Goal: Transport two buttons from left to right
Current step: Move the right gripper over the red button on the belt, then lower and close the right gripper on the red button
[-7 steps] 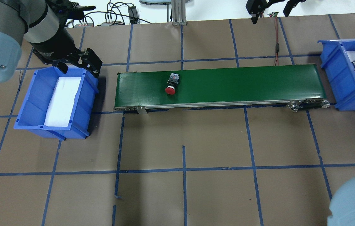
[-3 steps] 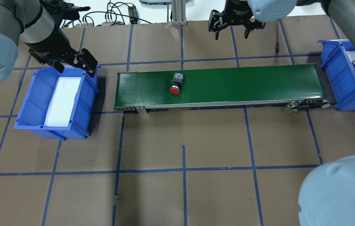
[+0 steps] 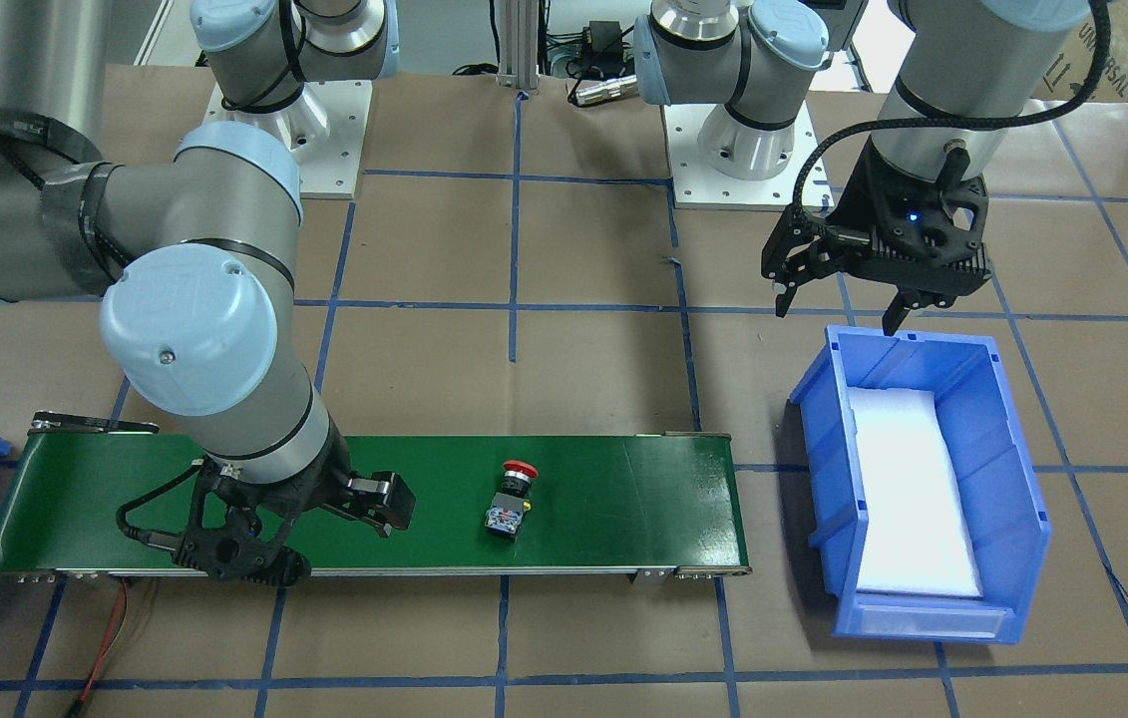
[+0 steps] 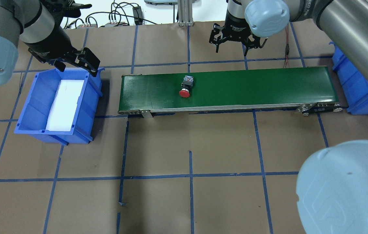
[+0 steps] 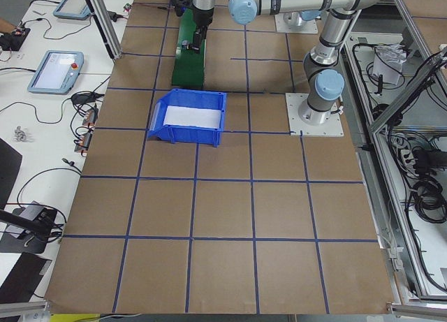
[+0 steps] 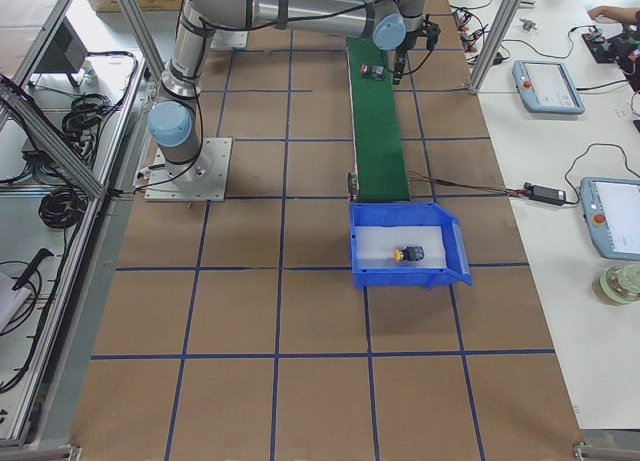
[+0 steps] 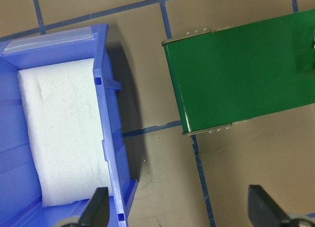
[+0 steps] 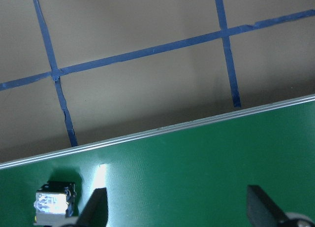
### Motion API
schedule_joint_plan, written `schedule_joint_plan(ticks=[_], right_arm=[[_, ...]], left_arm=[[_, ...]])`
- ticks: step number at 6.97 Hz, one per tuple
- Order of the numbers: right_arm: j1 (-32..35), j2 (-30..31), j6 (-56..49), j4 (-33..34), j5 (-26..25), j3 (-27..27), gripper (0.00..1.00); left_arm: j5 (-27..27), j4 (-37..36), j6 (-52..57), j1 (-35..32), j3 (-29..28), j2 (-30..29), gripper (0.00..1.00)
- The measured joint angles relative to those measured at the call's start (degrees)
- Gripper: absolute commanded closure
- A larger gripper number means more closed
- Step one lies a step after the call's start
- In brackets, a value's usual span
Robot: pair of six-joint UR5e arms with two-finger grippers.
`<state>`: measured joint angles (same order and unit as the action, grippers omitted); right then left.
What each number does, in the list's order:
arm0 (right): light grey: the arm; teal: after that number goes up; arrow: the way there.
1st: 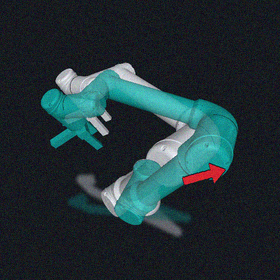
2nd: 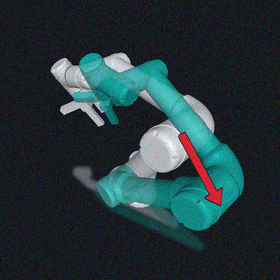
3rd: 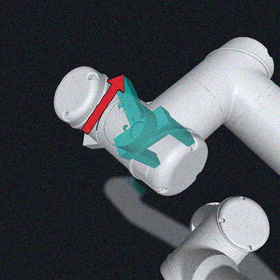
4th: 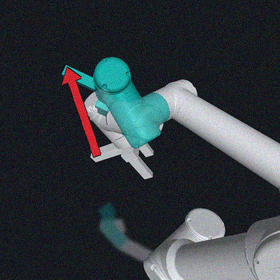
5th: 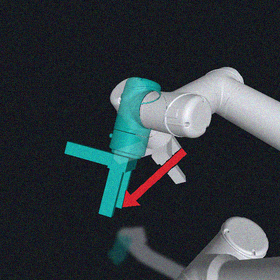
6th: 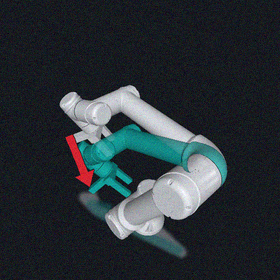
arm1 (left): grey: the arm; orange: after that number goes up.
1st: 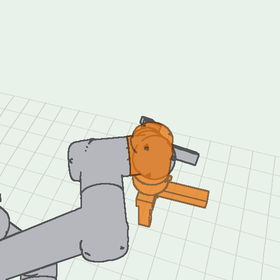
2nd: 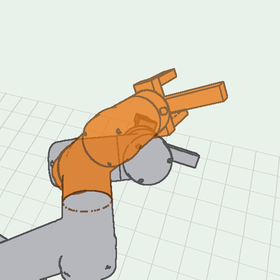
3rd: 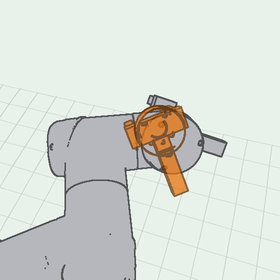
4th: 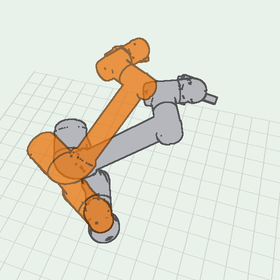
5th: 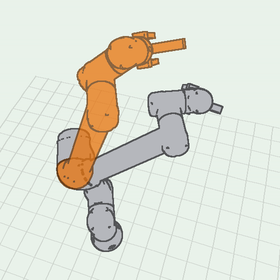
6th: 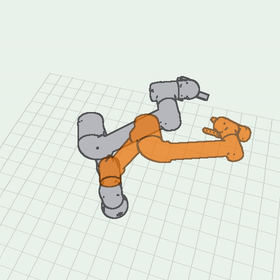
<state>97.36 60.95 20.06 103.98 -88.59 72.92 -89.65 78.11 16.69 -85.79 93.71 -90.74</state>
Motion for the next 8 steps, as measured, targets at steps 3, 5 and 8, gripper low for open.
schedule_joint_plan(ticks=[3,5,8], right_arm=[[4.3,-2.3,3.0,0.1,0.0,-0.1,0.0],[7.1,-4.1,4.2,0.2,-0.4,0.1,0.0],[8.5,-5.6,4.2,0.2,-0.6,1.1,0.0]], left_arm=[[0.1,-0.1,0.1,0.1,0.1,0.3,0.0],[0.6,-0.1,0.1,0.2,0.1,0.2,0.0],[0.8,-0.2,0.1,0.3,0.2,0.2,0.0]])
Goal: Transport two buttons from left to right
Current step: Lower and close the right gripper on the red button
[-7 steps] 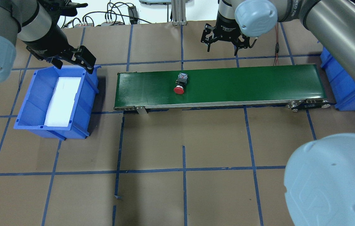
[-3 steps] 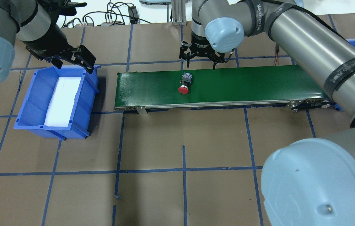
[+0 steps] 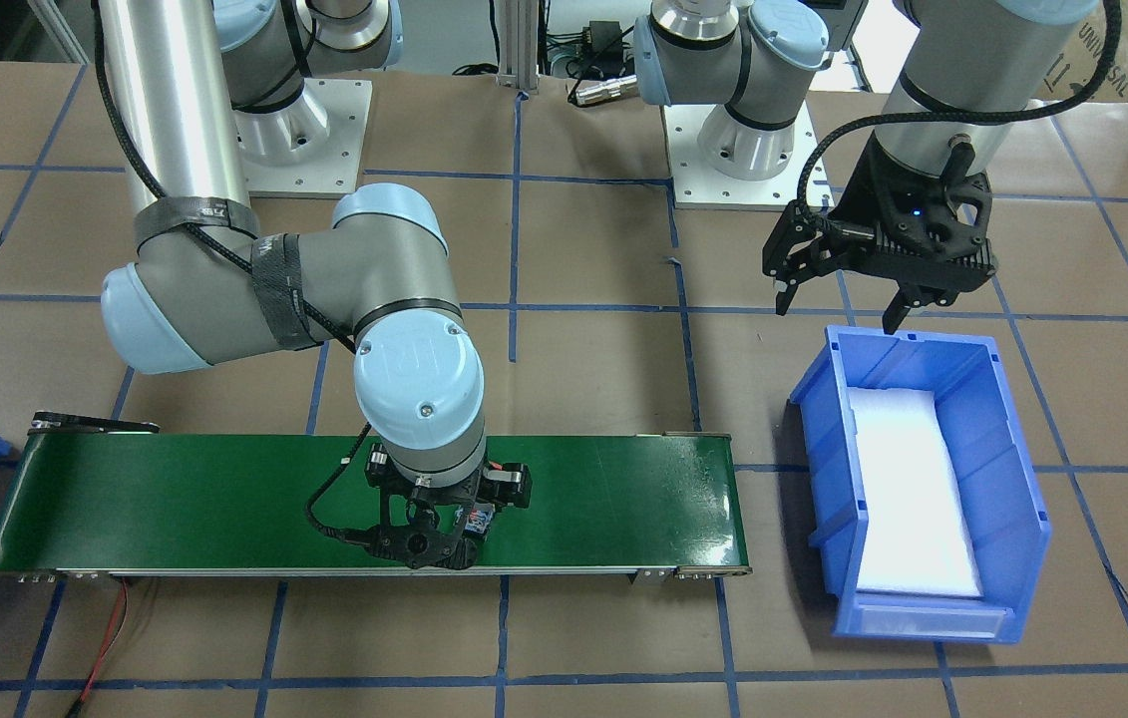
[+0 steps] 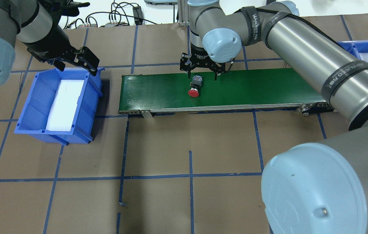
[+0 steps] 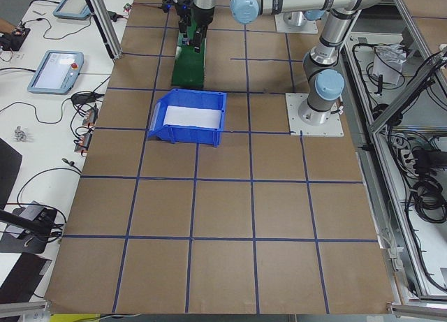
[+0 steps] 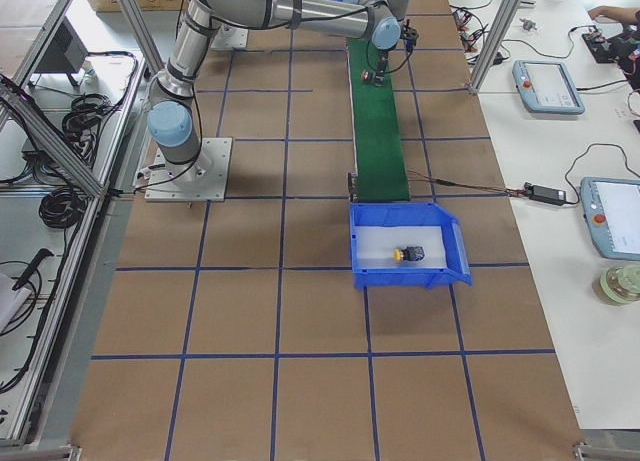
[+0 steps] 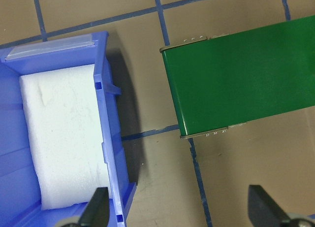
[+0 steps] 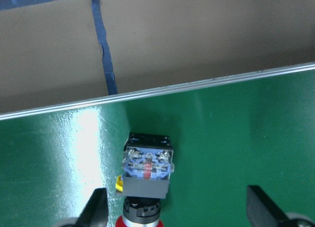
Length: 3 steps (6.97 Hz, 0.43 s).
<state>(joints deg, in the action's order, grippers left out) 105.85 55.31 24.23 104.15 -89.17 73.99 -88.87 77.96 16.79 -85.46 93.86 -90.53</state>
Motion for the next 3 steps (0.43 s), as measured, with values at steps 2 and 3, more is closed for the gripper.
schedule_joint_plan(ticks=[2,3], right_arm=[[0.1,-0.5,-0.1,0.9,0.0,0.9,0.02],[0.0,-0.8,-0.1,1.8,0.1,0.9,0.14]], left_arm=[[0.1,0.0,0.0,0.0,0.0,0.0,0.0],[0.1,0.0,0.1,0.0,0.0,0.0,0.0]])
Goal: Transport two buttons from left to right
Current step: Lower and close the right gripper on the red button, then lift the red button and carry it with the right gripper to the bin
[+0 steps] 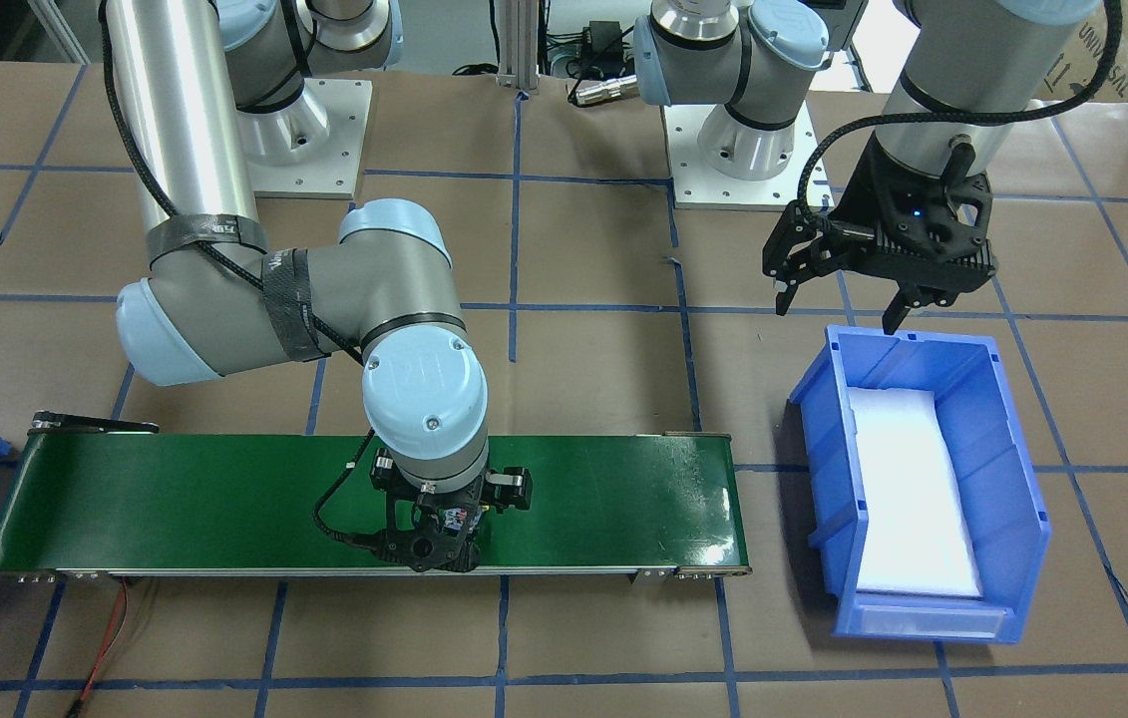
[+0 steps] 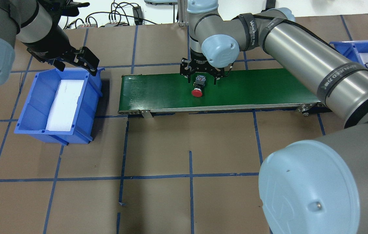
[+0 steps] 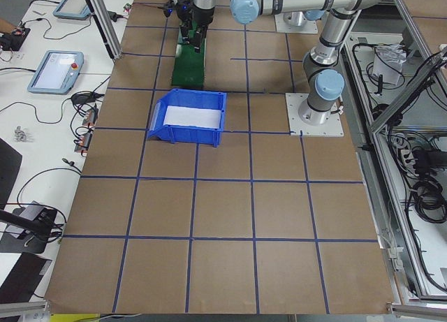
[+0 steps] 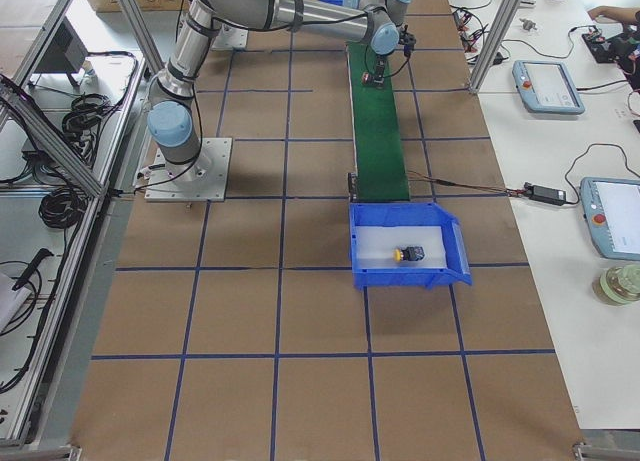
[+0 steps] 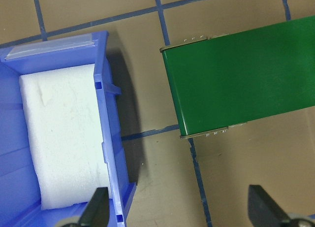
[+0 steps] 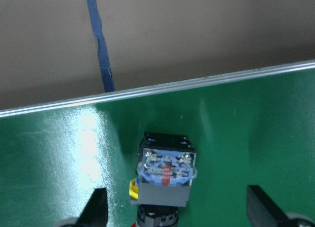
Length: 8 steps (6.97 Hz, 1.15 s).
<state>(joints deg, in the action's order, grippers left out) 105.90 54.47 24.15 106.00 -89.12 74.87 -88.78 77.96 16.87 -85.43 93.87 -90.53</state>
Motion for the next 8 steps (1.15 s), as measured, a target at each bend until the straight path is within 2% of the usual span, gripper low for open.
schedule_joint_plan(ticks=[2,3,5,8], right_arm=[[-0.2,-0.4,-0.1,1.1,0.1,0.0,0.69],[-0.3,-0.6,-0.5,1.2,0.3,-0.1,0.91],[-0.7,-0.8,-1.9,1.2,0.2,-0.4,0.95],[-3.6,0.3,-8.2,0.6,-0.3,-1.5,0.95]], left_arm=[[0.0,0.0,0.1,0.0,0.0,0.0,0.0],[0.0,0.0,0.1,0.0,0.0,0.0,0.0],[0.0,0.0,0.1,0.0,0.0,0.0,0.0],[0.0,0.0,0.1,0.0,-0.1,-0.2,0.0]])
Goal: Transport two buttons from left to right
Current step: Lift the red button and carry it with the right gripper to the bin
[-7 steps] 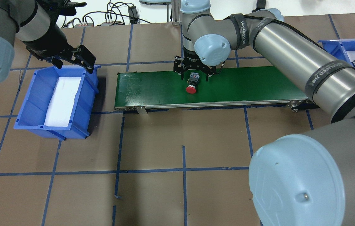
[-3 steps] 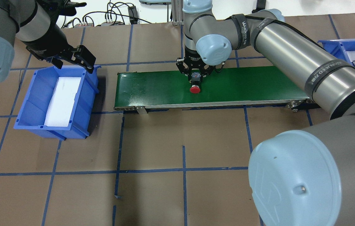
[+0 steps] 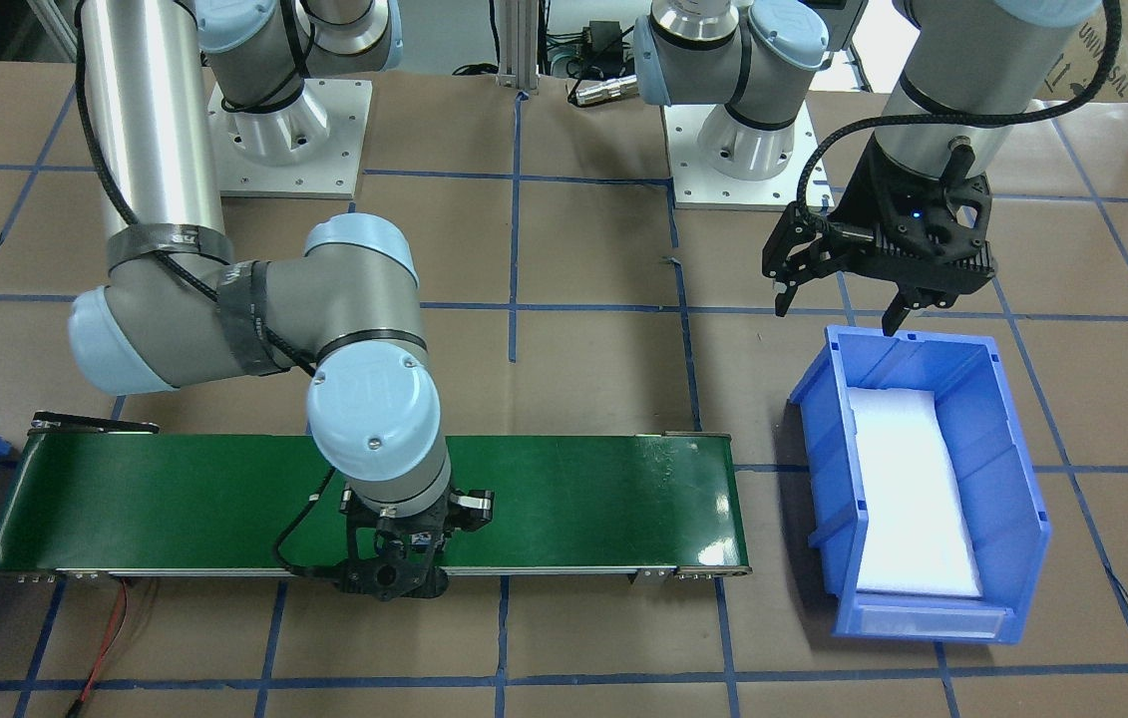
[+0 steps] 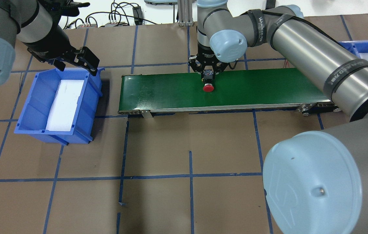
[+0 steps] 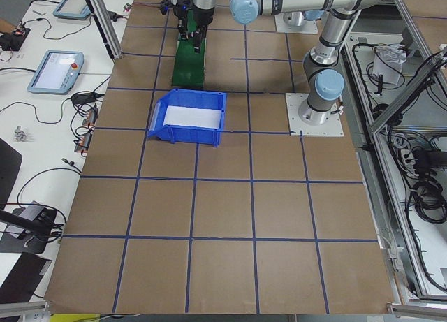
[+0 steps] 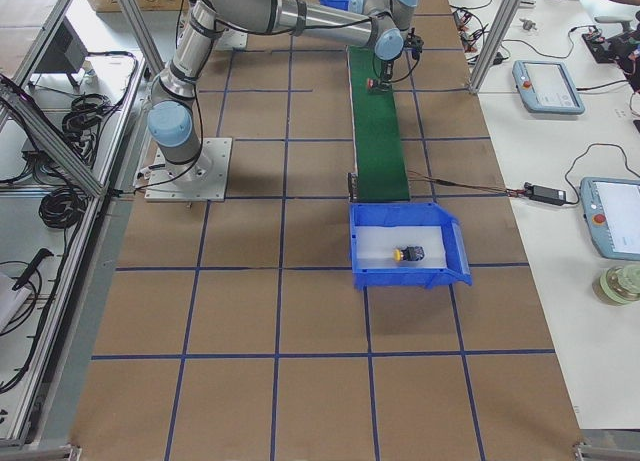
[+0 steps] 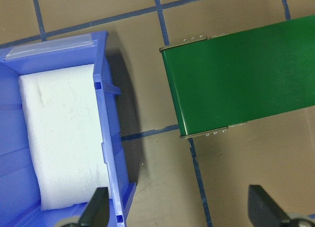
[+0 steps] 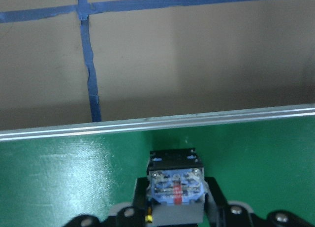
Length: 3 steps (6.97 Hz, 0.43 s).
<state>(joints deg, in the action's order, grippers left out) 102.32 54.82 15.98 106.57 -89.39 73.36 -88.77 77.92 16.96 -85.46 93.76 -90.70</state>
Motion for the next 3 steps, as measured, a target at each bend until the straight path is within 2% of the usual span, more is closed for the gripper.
schedule_joint_plan(ticks=[3], right_arm=[[-10.5,5.2,-17.9,-5.7,0.0,-3.2,0.95]], left_arm=[[0.0,0.0,0.0,0.0,-0.4,-0.4,0.0]])
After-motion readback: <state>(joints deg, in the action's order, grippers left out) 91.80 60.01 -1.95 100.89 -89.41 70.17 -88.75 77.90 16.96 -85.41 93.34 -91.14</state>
